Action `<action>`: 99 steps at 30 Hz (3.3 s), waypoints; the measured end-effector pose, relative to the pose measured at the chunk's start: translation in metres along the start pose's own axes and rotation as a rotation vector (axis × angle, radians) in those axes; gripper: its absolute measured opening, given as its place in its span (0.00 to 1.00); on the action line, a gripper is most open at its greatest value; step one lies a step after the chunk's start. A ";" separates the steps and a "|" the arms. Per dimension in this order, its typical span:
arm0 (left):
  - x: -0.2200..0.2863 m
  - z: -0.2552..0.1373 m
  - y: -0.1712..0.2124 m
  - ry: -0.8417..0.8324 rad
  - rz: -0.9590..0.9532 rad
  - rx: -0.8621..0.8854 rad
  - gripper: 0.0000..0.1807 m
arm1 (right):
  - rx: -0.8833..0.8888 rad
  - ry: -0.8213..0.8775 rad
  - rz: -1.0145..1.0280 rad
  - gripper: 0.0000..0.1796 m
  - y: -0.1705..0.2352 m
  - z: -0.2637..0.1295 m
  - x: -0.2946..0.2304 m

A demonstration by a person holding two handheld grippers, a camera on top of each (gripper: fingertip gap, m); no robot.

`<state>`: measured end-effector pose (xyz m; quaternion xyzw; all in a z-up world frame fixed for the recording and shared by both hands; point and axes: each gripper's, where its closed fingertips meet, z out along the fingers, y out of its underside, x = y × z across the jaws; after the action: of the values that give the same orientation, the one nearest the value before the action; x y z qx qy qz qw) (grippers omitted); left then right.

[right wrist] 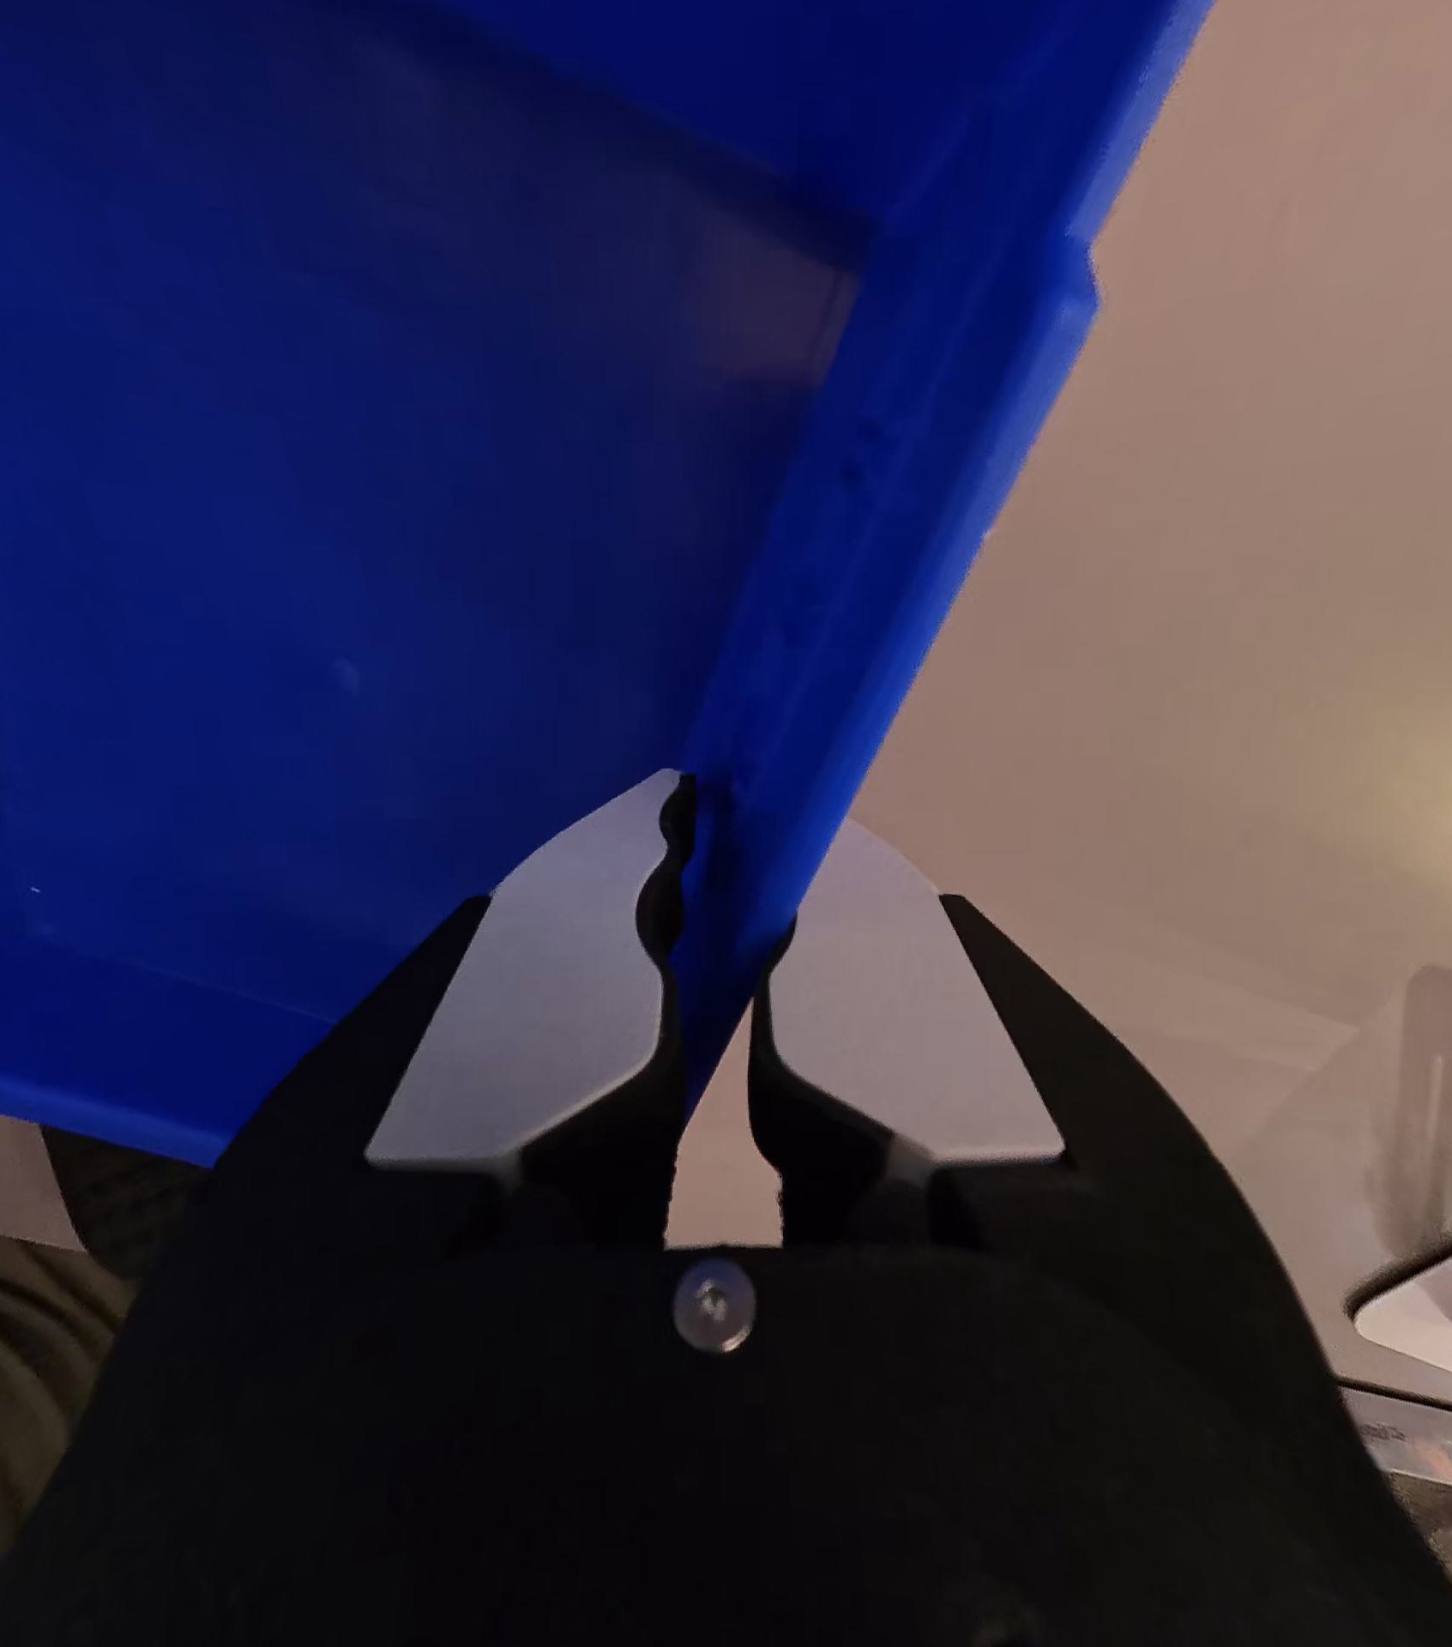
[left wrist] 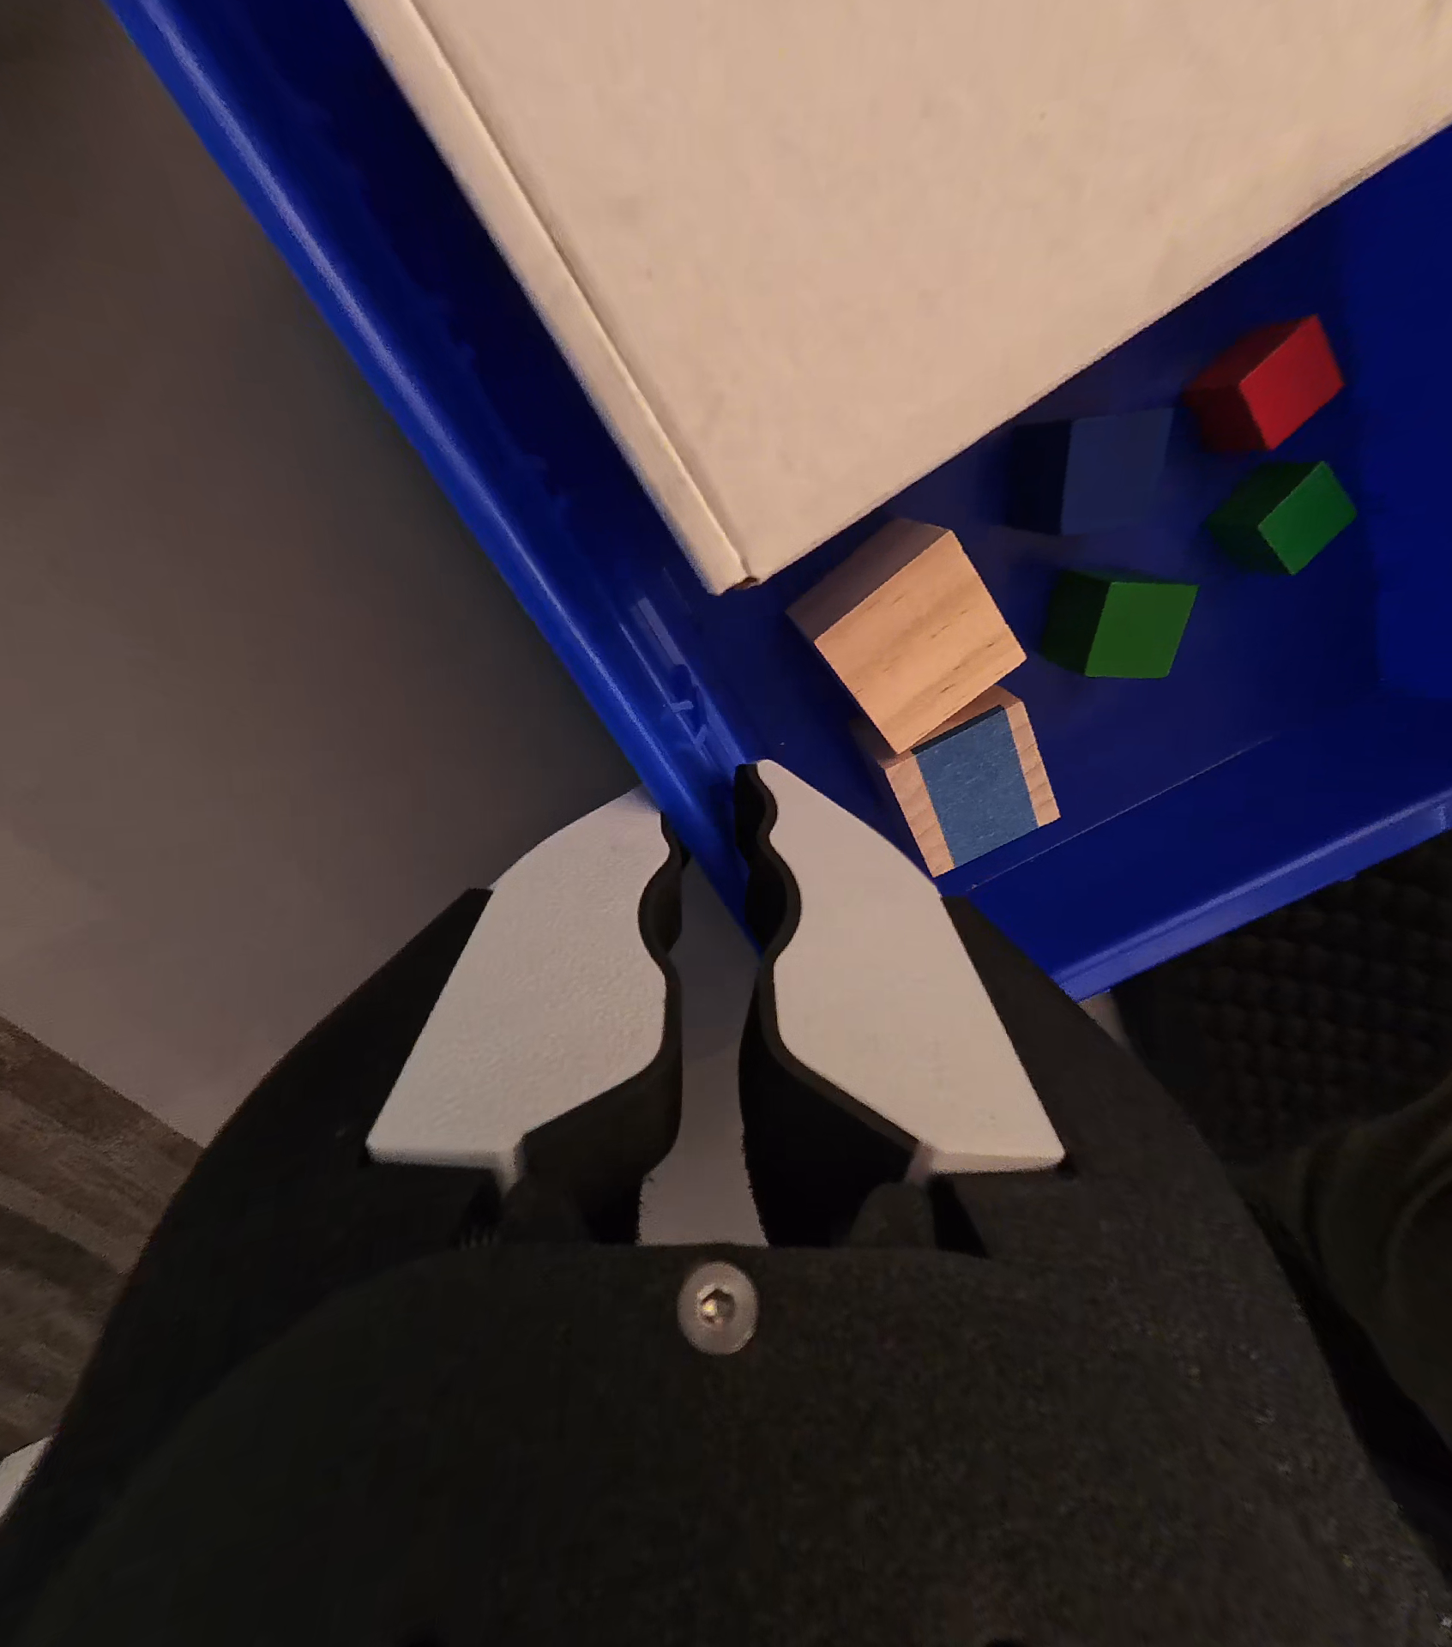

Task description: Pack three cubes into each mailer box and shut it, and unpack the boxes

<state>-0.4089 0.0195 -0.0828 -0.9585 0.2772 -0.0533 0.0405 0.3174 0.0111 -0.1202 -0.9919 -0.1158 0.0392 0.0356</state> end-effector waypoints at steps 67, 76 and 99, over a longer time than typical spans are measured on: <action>0.042 0.012 -0.104 -0.158 0.830 -0.061 0.73 | 1.453 -0.726 -0.591 0.47 -0.055 -0.258 -0.239; 0.044 0.019 -0.099 -0.138 0.867 -0.165 0.77 | 1.403 -0.719 -0.630 0.46 -0.055 -0.249 -0.246; 0.038 0.014 -0.097 -0.161 0.686 -0.193 0.75 | 1.376 -0.689 -0.653 0.46 -0.053 -0.244 -0.246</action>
<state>-0.3243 0.0816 -0.0830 -0.8102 0.5824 0.0654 -0.0131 0.0876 -0.0093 0.1434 -0.5976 -0.3522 0.3901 0.6055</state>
